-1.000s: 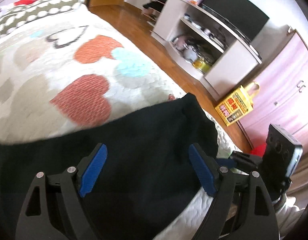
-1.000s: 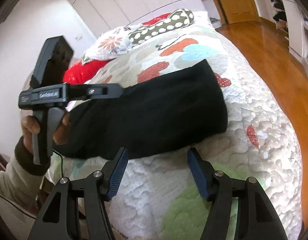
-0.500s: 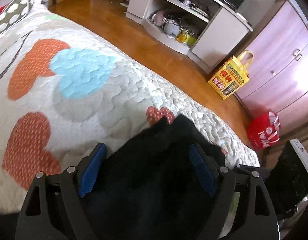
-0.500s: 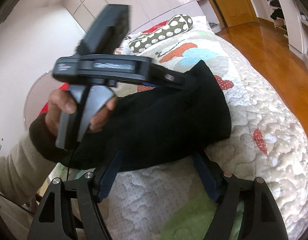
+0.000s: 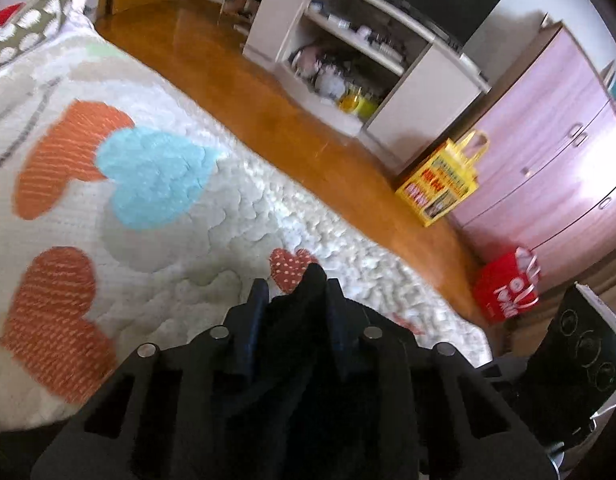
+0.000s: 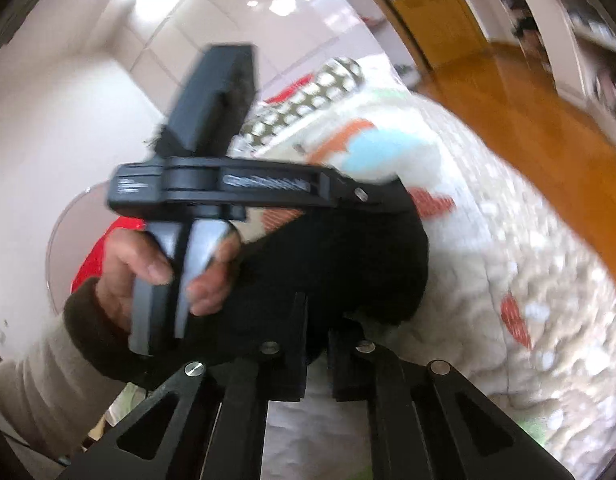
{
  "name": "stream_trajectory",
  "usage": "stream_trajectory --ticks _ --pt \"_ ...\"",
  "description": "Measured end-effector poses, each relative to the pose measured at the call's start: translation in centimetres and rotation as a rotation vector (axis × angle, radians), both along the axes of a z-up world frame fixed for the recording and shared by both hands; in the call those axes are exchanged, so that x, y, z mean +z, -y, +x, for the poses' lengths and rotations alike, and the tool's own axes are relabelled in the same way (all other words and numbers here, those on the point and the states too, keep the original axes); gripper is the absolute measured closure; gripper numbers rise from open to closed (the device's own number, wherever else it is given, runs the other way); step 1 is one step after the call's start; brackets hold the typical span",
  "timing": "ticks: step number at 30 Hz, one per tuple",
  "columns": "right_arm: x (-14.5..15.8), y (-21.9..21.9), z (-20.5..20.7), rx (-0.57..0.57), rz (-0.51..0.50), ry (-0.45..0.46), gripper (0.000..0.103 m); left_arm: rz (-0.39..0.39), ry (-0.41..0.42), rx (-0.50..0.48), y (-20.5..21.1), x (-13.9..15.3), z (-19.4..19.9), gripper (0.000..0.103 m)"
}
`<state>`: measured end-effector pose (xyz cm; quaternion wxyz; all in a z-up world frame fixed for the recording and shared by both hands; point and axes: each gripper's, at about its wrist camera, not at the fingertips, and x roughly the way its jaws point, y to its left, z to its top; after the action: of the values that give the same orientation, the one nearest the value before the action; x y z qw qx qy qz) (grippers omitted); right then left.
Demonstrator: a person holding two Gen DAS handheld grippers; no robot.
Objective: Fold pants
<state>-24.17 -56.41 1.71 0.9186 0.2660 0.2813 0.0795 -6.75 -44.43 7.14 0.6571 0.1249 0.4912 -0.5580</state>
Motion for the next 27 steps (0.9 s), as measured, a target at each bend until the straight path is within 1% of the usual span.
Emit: stream_trajectory --ticks 2,5,6,7,8,10,12,14,16,17,18,19,20,21,22,23,24,26,27 --pt "1.5 -0.8 0.1 0.031 -0.035 0.030 0.097 -0.042 0.019 0.030 -1.6 2.1 0.4 0.077" --pt "4.2 -3.0 1.2 0.099 -0.077 0.087 0.097 -0.096 0.017 0.124 -5.8 5.5 1.7 0.077" --pt "5.5 -4.4 1.7 0.136 -0.115 0.114 0.097 -0.104 0.014 0.153 -7.0 6.2 2.2 0.076" --pt "6.2 -5.3 2.2 0.160 -0.138 0.129 0.097 -0.104 0.013 0.197 -8.9 7.1 2.9 0.066" --pt "7.1 -6.9 2.7 0.205 -0.170 0.148 0.097 -0.098 0.014 0.233 -10.3 7.5 3.3 0.043" --pt "7.9 -9.7 3.6 0.283 -0.228 0.165 0.097 -0.091 0.005 0.355 -15.0 9.1 4.4 0.023" --pt "7.9 -13.2 4.6 0.365 -0.293 0.178 0.097 -0.110 -0.010 0.420 -19.2 10.1 4.8 0.023" --pt "6.7 -16.5 6.1 0.441 -0.307 0.151 0.097 -0.096 0.004 0.491 -22.8 10.8 4.5 0.019" --pt "4.3 -19.7 7.9 0.522 -0.294 0.099 0.092 -0.059 0.021 0.548 -26.0 10.8 3.7 0.019" --pt "3.0 -21.2 8.6 0.558 -0.297 0.058 0.092 -0.047 0.022 0.568 -27.1 10.6 3.3 0.019" --pt "1.5 -22.9 9.3 0.598 -0.316 0.002 0.087 -0.034 0.019 0.599 -28.5 10.3 2.8 0.019" --pt "0.6 -23.9 9.4 0.633 -0.315 -0.034 0.085 -0.027 0.014 0.623 -29.6 9.9 2.5 0.019" --pt "0.3 -24.4 9.1 0.668 -0.284 -0.049 0.080 -0.017 0.007 0.651 -30.6 9.2 1.8 0.018" --pt "0.4 -24.1 8.3 0.697 -0.237 -0.043 0.069 -0.012 0.001 0.662 -31.4 8.7 1.6 0.018" --pt "0.9 -23.3 7.3 0.708 -0.200 -0.027 0.063 -0.008 -0.004 0.673 -31.8 8.2 1.3 0.017" --pt "1.5 -22.3 6.7 0.703 -0.184 -0.009 0.054 -0.003 -0.008 0.701 -31.8 7.1 1.1 0.017" --pt "2.4 -21.0 6.1 0.680 -0.183 0.012 0.051 -0.006 -0.018 0.719 -31.6 6.4 1.0 0.017" --pt "3.9 -17.9 5.2 0.598 -0.195 0.037 0.050 -0.020 -0.063 0.729 -31.2 4.1 0.9 0.017" --pt "4.6 -16.5 4.9 0.559 -0.204 0.037 0.049 -0.014 -0.074 0.738 -31.0 3.1 0.9 0.017"
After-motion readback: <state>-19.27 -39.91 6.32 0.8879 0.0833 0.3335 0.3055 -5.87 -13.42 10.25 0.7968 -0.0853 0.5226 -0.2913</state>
